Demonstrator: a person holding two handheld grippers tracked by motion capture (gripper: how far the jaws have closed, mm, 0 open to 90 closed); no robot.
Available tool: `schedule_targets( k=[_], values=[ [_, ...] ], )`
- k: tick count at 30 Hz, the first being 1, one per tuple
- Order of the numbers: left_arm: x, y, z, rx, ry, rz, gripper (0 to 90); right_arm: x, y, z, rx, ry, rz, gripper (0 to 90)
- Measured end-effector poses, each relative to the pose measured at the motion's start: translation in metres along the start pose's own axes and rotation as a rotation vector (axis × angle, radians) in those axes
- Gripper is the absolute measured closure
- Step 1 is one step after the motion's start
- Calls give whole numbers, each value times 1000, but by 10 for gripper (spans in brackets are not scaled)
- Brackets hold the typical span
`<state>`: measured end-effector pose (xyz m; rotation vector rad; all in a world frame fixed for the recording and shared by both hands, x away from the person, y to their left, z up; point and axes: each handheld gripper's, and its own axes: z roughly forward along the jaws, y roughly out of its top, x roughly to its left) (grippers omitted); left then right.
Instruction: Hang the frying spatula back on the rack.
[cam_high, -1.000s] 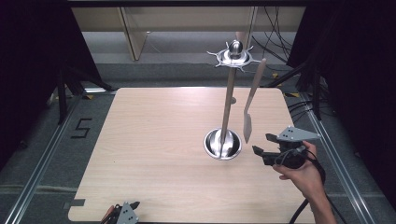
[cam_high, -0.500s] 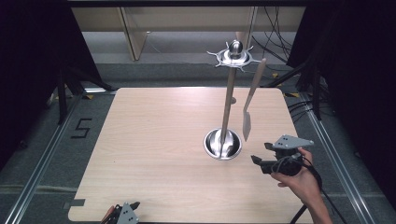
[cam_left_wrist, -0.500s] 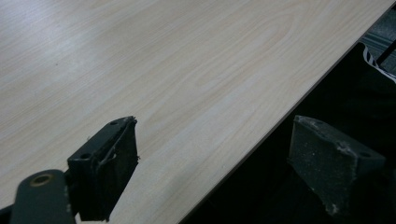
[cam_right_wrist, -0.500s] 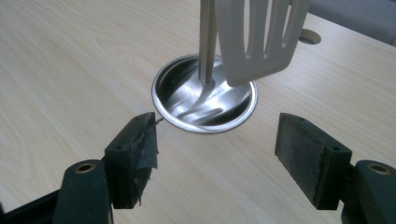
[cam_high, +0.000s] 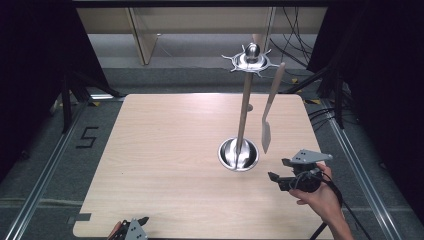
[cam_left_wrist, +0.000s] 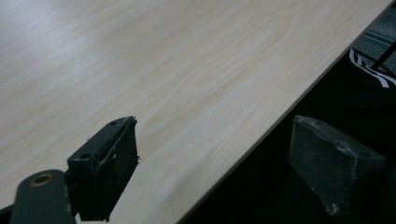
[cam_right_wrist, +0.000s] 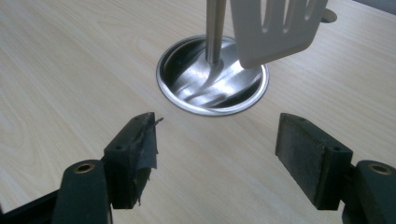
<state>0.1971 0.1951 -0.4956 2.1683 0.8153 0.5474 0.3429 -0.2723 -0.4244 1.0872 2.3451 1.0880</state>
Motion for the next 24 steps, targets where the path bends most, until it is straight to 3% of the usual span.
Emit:
schedule_targets(
  k=[2, 3, 7, 9, 10, 11, 13, 14, 16, 20, 21, 24],
  values=[
    [-1, 0, 0, 0, -4, 0, 148, -1, 0, 0, -6, -5, -5, 301],
    [1, 0, -1, 20, -11, 23, 148, 0, -1, 1, -14, -10, 3, 301],
    [2, 1, -1, 10, -16, 40, 148, 0, -4, 0, -2, -13, 4, 299],
    [2, 0, -1, 16, -5, 40, 148, -2, -6, 0, -4, -11, -22, 297],
    [2, 0, -1, 16, -6, 37, 148, 2, -7, 0, 5, -9, 18, 296],
    [0, 0, -1, 10, -6, 19, 148, 1, -7, 0, 1, -11, -4, 294],
    [0, 0, 0, -1, -6, 16, 149, 4, -9, 0, 9, -6, 19, 292],
    [1, 0, 0, -4, -6, 33, 148, 4, -10, 1, 1, -6, -2, 292],
    [2, 0, 0, -1, -5, 34, 148, 7, -11, 1, 23, 3, 21, 291],
    [2, 0, 0, 0, -5, 37, 148, 6, -15, 5, 10, -1, -33, 287],
    [2, 0, 0, 3, -5, 39, 148, 10, -16, 4, 38, 14, 6, 286],
    [1, 0, -1, 5, -12, 29, 148, 12, -19, 6, 28, 10, -4, 283]
  ],
)
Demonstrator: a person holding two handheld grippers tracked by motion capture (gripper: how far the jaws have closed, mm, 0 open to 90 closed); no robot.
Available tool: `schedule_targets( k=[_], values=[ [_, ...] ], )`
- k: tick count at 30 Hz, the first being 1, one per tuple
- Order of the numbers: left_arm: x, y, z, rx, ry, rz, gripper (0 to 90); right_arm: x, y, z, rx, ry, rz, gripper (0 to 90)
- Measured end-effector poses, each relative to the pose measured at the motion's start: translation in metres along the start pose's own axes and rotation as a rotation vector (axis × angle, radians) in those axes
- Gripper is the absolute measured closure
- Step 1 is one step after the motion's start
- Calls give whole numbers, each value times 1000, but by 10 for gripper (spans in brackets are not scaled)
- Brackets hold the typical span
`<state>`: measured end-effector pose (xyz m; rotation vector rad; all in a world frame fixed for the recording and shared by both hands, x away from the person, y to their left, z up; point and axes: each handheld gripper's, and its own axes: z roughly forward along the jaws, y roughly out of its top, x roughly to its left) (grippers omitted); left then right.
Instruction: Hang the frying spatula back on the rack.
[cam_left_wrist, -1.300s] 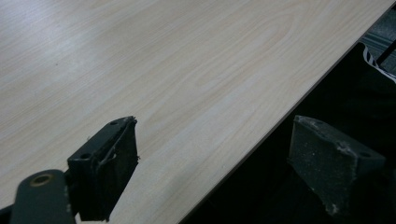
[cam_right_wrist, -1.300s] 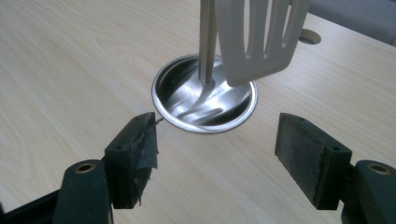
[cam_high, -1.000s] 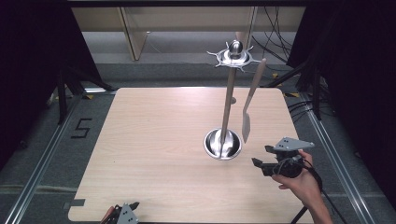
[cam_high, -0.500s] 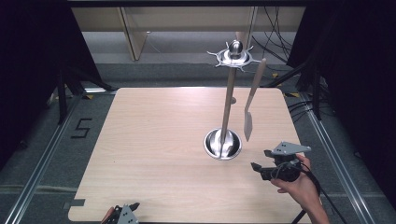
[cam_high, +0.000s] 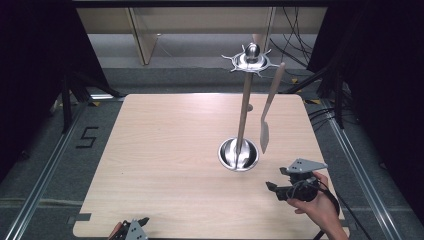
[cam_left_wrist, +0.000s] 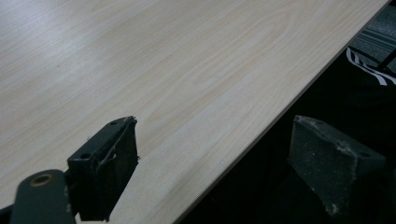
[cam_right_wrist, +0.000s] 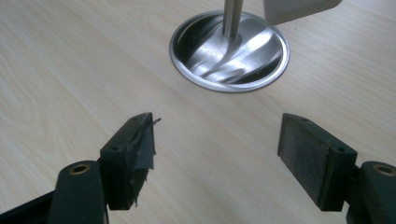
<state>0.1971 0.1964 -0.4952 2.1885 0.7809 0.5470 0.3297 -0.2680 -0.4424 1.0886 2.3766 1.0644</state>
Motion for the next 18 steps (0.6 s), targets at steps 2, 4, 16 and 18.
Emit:
schedule_targets(
  k=[2, 4, 16, 18],
  values=[
    [0, 0, 0, -4, 4, -2, 148, 2, -2, 0, 15, 7, 17, 281],
    [-1, 0, 0, -3, 2, -17, 148, -1, -3, 1, 0, 7, -31, 274],
    [1, 0, 0, 2, 5, 10, 148, 12, -13, 4, -16, 32, -16, 272],
    [1, 0, 0, 2, 8, 9, 148, 14, -15, 4, -14, 28, -23, 272]
  ],
)
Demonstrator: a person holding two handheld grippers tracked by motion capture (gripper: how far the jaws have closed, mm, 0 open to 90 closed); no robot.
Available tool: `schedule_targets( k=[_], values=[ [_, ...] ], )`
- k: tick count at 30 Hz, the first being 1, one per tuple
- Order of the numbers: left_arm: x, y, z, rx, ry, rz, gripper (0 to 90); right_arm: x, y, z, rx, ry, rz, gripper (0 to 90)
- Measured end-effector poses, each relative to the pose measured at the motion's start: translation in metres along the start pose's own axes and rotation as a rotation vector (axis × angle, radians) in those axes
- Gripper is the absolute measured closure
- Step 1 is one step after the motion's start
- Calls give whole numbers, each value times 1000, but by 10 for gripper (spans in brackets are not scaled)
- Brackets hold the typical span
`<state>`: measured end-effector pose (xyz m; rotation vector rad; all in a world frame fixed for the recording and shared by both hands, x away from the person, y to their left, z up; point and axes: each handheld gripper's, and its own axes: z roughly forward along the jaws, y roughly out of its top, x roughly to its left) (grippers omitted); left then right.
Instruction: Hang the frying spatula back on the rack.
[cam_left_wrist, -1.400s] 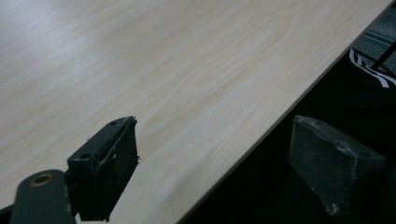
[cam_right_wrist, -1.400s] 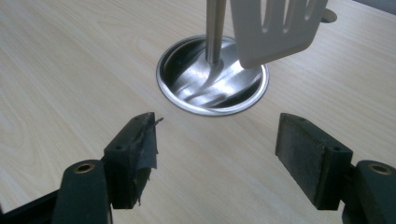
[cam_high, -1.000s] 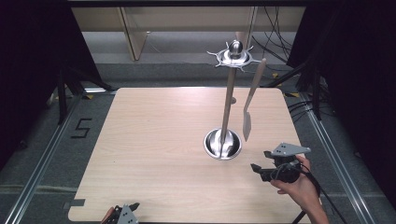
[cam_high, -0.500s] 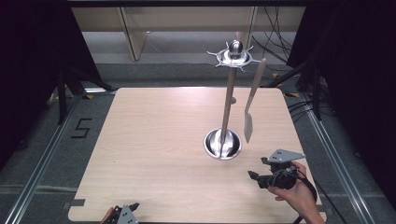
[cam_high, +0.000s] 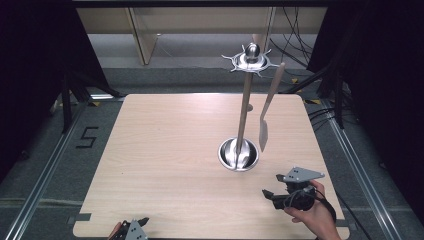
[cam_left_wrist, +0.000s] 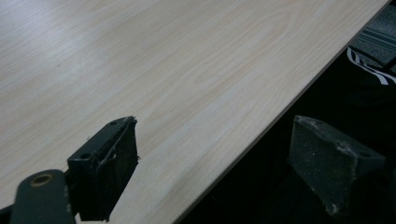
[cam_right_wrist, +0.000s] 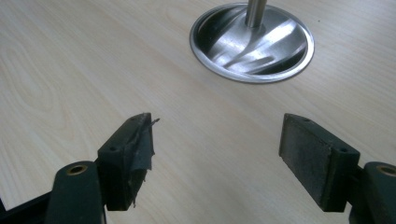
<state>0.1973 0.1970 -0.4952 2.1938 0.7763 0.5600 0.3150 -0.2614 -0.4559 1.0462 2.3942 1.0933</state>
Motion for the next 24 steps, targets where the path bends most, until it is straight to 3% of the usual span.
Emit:
schedule_targets(
  k=[6, 9, 10, 12, 15, 18, 19, 22, 24],
  values=[
    [0, 0, -1, 7, 1, -3, 148, 7, -9, 1, 7, 11, 26, 268],
    [0, 0, 0, 1, -2, -1, 148, 7, -14, 2, -9, 4, 6, 268],
    [0, 0, 0, -1, -2, -10, 148, 10, -16, 2, 5, 11, 37, 268],
    [-1, 0, 1, -6, 1, -9, 148, 8, -19, 3, -2, 3, 11, 267],
    [-1, 0, 0, -2, -1, -13, 148, 10, -24, 3, 5, 8, 16, 264],
    [0, -1, 0, 12, 2, 3, 148, 12, -28, 3, 7, 11, 17, 258],
    [2, 0, 0, 10, -4, 26, 148, 13, -28, 3, 14, 14, 24, 257],
    [-1, -1, 0, 6, -6, -9, 148, 13, -32, 3, 15, 14, 12, 252],
    [2, 0, 0, 8, -3, 19, 148, 14, -33, 2, 8, 13, 10, 243]
  ],
)
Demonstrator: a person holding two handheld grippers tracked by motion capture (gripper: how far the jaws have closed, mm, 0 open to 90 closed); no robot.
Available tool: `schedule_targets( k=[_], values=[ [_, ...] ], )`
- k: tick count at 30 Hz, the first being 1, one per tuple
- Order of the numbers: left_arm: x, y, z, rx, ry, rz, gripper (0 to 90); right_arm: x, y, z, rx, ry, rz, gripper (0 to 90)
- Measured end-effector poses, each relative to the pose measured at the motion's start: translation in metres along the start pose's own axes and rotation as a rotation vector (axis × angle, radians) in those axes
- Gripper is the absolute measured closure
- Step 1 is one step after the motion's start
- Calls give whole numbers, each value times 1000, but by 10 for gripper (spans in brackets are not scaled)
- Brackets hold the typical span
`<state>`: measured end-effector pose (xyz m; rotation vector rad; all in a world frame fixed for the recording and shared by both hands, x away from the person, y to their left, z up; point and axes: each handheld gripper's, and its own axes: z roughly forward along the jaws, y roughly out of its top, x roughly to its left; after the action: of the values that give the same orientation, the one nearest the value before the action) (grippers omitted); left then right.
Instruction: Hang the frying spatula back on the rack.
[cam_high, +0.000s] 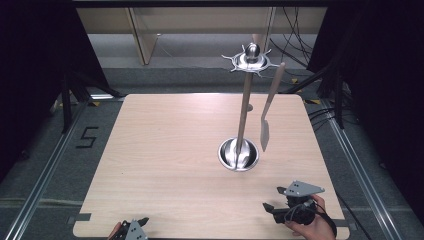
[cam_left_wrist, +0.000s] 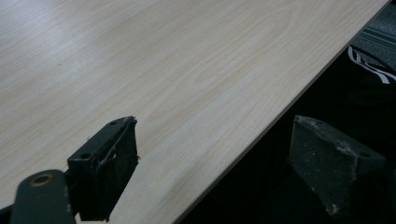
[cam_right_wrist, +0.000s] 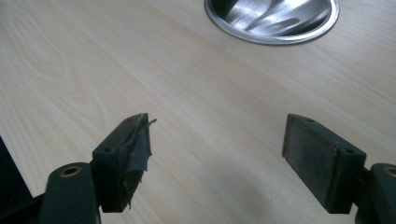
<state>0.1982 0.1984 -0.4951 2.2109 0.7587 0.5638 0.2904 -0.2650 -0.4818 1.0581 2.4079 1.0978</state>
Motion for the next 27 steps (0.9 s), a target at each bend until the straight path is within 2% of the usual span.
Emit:
schedule_targets(
  k=[1, 2, 3, 4, 6, 7, 8, 9, 11, 13, 14, 15, 16, 17, 18, 19, 20, 21, 22, 24, 25, 26, 27],
  values=[
    [0, 0, 0, 0, 0, -1, 148, 1, -1, -1, 8, 6, 12, 237],
    [0, 0, 0, 2, -1, 5, 148, 1, -1, -1, 10, 17, 4, 232],
    [-1, -1, 0, 7, 5, -22, 148, 2, -2, -1, 1, 1, 1, 230],
    [0, 0, 0, 1, 3, -5, 148, 4, -3, -2, 8, 16, 8, 225],
    [0, 0, 0, 1, -5, 4, 148, 5, -5, -3, 6, 11, 0, 222],
    [0, 0, 0, 2, 0, -1, 148, 6, -5, -2, 2, 17, -6, 221],
    [0, 0, 0, 0, 1, -4, 148, 9, -6, -3, 10, 14, 25, 220],
    [0, 0, 0, 2, 1, -1, 148, 8, -8, -3, -1, 14, -4, 221],
    [-1, 0, 1, -6, 5, -20, 148, 9, -10, -2, 2, 23, -1, 220],
    [0, 0, 0, 0, 1, -1, 148, 10, -11, -3, 12, 21, 4, 221],
    [0, 0, 0, 2, 1, -4, 148, 11, -12, -3, 8, 7, 7, 221],
    [-1, 0, 1, -6, 4, -19, 148, 9, -12, -3, 5, 13, -10, 221],
    [-1, 0, 1, -4, 6, -16, 148, 10, -13, -4, 7, 8, 6, 221],
    [-2, 0, 1, 0, -6, -30, 148, 9, -14, -4, 5, 13, 3, 221],
    [-1, 0, 1, 4, -2, -13, 148, 10, -14, -5, 7, 5, 13, 222],
    [-2, -1, 1, 4, 8, -20, 148, 9, -15, -5, 2, 1, 9, 222],
    [-1, 0, 1, 8, 9, -4, 148, 9, -15, -5, 1, -3, 6, 222],
    [-3, -1, 2, 0, 7, -42, 148, 10, -16, -5, 6, 0, 22, 222],
    [-2, -1, 2, 4, 7, -18, 148, 9, -16, -5, 4, 1, 19, 222],
    [-1, 0, 1, 7, 9, -7, 148, 8, -17, -5, -2, -6, 19, 222],
    [-1, -1, 2, -1, 10, -19, 148, 8, -17, -5, -2, -4, 20, 223],
    [-3, -2, 3, -10, 8, -55, 148, 8, -17, -5, -2, -3, 20, 223],
    [-1, -1, 2, 3, 9, -15, 148, 9, -17, -5, 2, -4, 23, 223]
  ],
)
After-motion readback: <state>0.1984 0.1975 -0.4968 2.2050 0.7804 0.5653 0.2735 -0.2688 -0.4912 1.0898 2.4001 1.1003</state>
